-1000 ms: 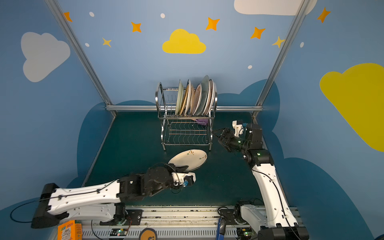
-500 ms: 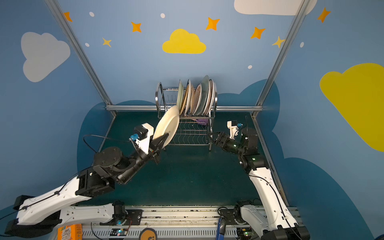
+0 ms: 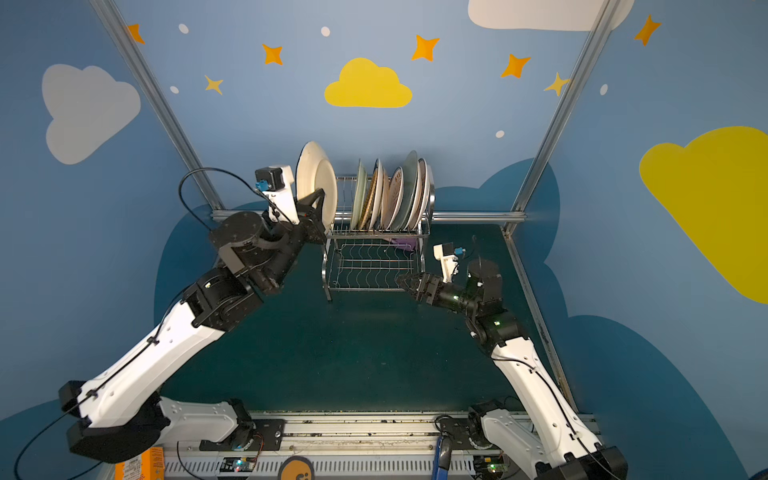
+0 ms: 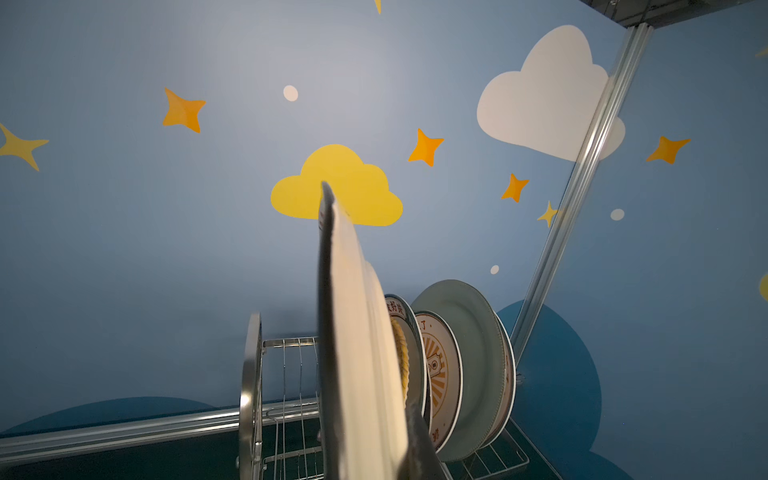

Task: Load the plates into the dish rack
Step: 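Lift the white plate to the rack's top tier with left gripper while right releases, then lower the white plate into the top-tier slot nearest the robot with the left gripper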

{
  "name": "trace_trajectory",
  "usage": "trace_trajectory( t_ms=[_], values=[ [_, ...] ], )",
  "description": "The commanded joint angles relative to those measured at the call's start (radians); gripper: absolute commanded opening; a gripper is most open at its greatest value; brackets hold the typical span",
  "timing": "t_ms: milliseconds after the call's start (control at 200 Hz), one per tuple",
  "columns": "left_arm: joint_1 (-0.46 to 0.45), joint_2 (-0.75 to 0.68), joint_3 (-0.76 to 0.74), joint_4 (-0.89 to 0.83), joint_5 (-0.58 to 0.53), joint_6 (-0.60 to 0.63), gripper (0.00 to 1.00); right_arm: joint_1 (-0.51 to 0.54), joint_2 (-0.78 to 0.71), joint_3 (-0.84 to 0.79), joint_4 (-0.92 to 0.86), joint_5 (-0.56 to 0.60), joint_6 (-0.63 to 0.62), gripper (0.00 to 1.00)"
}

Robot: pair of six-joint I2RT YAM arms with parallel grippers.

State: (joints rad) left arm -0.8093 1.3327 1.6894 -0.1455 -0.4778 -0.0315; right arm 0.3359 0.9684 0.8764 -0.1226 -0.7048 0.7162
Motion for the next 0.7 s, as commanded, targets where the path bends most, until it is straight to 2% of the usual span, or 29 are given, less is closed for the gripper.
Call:
trace_trajectory(
  t_ms=[0, 280, 436, 696],
  values=[
    [0.056, 0.04, 0.107, 0.034, 0.086, -0.035, 0.04, 0.022, 0.004, -0.016, 0.039, -0.006, -0.023, 0.88],
    [0.197, 0.224, 0.3, -0.063, 0.226, -0.092, 0.04, 0.049, 0.047, -0.011, 0.038, -0.029, -0.026, 0.88],
    [0.226, 0.313, 0.376, -0.08, 0.256, -0.082, 0.04, 0.06, 0.064, -0.011, 0.035, -0.035, -0.022, 0.88],
    [0.24, 0.421, 0.448, -0.094, 0.242, -0.065, 0.04, 0.066, 0.08, -0.013, 0.023, -0.035, -0.023, 0.88]
  ],
)
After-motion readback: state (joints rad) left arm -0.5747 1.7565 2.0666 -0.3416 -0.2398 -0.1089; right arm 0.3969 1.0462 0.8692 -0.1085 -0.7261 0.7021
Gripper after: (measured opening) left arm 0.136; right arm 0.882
